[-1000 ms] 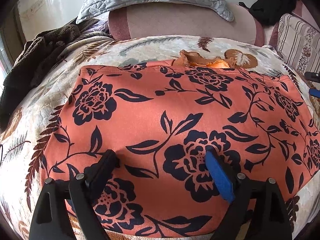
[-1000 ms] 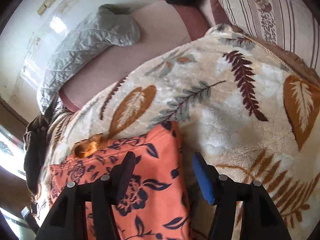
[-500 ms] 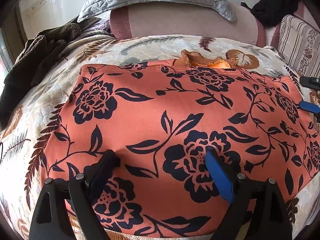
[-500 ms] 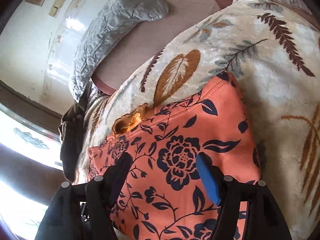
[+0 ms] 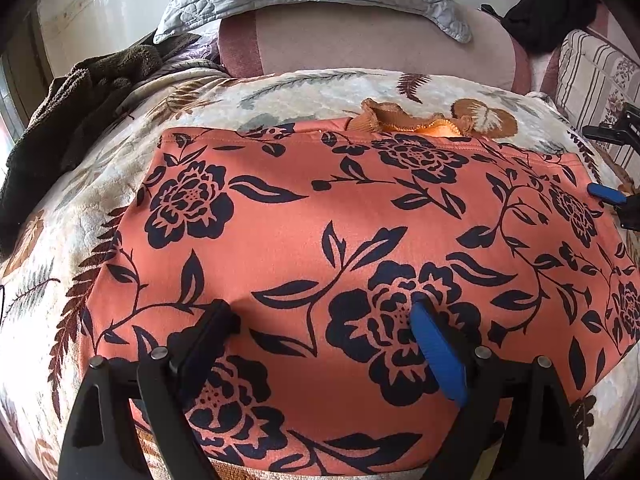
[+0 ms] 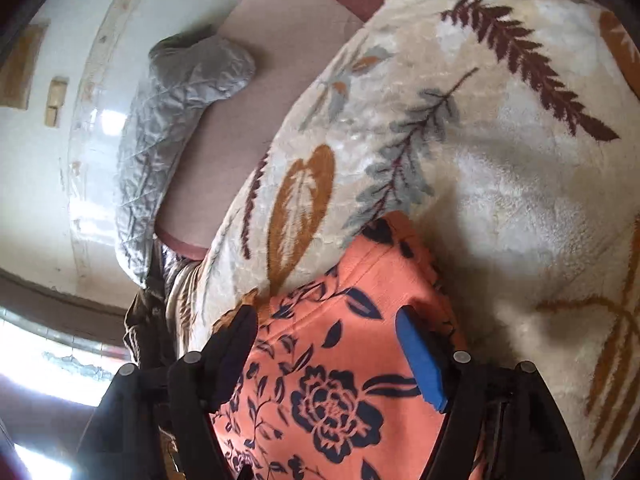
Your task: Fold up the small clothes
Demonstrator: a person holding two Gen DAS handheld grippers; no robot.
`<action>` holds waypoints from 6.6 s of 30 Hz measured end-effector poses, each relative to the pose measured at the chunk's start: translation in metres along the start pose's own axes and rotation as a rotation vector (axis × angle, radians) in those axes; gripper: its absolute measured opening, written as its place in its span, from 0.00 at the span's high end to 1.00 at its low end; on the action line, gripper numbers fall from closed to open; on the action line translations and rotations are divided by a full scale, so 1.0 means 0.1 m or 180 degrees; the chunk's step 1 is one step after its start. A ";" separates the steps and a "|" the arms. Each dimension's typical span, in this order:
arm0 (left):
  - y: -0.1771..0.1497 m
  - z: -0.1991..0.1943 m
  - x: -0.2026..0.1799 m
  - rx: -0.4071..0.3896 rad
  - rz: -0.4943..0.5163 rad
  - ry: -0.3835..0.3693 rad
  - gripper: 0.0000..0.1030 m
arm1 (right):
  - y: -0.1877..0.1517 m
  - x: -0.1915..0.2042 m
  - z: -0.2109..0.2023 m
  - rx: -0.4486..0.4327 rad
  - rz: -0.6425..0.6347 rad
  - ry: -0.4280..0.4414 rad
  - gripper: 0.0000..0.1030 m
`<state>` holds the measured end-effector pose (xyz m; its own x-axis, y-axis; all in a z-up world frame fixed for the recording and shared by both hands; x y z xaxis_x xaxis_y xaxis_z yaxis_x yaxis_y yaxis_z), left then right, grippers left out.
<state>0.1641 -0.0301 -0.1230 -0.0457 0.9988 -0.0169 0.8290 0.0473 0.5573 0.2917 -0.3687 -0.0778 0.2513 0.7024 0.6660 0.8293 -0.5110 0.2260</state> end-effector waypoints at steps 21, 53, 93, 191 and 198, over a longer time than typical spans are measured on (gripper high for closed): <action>-0.02 -0.05 0.02 -0.0004 -0.0121 -0.0040 0.12 | -1.45 -0.73 -0.67 -0.0304 0.0943 0.0153 0.28; 0.01 -0.78 2.29 -0.0517 -0.1995 0.0029 0.10 | -3.00 1.87 0.94 0.0305 -0.2623 -0.0915 0.90; -0.03 -0.91 2.29 -0.0533 -0.1730 -0.0630 0.10 | -3.64 2.31 0.39 -0.0068 -0.2811 -0.0205 0.44; -0.02 -0.41 1.36 -0.0102 -0.0912 -0.0431 0.70 | -2.36 1.15 0.36 0.0542 -0.1086 -0.0200 0.43; -0.01 -0.41 1.39 -0.0090 -0.0940 -0.0463 0.70 | -2.56 1.01 0.45 0.0674 -0.1238 -0.0343 0.61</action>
<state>0.1338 0.1082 -0.0916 -0.2000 0.9332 -0.2986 0.7758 0.3369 0.5335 0.1276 -0.1449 -0.1004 -0.0577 0.8754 0.4799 0.9533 -0.0944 0.2869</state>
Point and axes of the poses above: each gripper's, at about its wrist camera, not at the fingertips, and z roughly the way its jaws point, x to its left, y to its top, the point moved 8 cm from there along z, roughly the way its jaws point, and after that the axes turned 6 degrees about -y, right-handed, at the moved point
